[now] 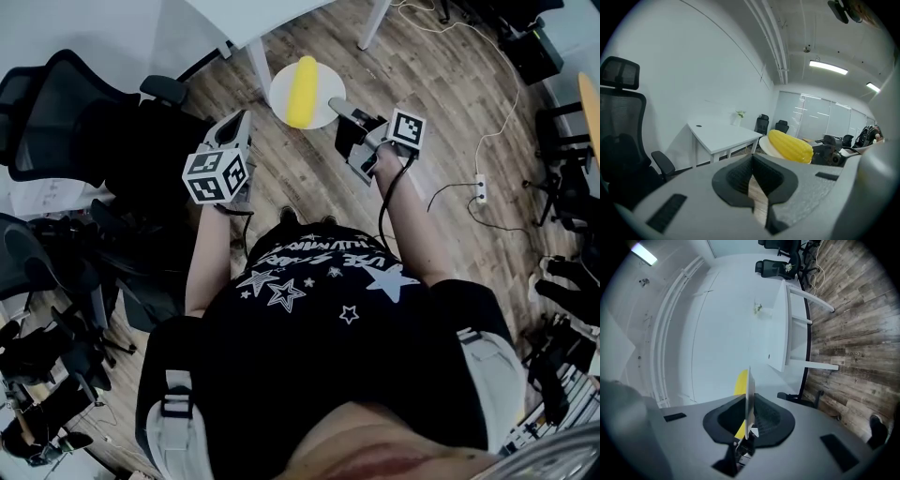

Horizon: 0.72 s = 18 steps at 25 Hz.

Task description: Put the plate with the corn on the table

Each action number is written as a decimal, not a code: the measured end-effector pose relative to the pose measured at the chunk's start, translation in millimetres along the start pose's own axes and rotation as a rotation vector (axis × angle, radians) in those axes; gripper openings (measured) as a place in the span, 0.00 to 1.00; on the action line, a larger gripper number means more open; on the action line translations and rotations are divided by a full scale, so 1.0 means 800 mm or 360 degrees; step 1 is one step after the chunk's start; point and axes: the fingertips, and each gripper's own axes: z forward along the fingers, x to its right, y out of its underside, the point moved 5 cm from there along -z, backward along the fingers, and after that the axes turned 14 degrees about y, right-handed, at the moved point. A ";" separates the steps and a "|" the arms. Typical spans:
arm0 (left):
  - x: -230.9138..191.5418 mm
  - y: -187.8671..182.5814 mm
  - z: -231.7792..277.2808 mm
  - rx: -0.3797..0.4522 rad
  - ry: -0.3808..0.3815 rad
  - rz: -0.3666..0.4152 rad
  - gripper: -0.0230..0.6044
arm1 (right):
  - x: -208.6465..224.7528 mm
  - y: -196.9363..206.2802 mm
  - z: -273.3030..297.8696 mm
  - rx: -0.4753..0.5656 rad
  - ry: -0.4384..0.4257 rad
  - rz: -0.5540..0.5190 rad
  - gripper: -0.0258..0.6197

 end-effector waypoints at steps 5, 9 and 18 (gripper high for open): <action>-0.062 -0.013 -0.002 0.0006 0.0017 -0.0028 0.05 | -0.012 -0.003 0.060 0.0017 0.0034 0.0015 0.10; -0.064 -0.013 0.001 -0.0005 0.0047 -0.0014 0.05 | -0.014 -0.003 0.059 0.0058 0.0025 0.0004 0.10; -0.094 -0.005 0.013 -0.0075 0.0140 -0.0018 0.05 | -0.006 0.001 0.072 0.0156 0.0036 0.0034 0.10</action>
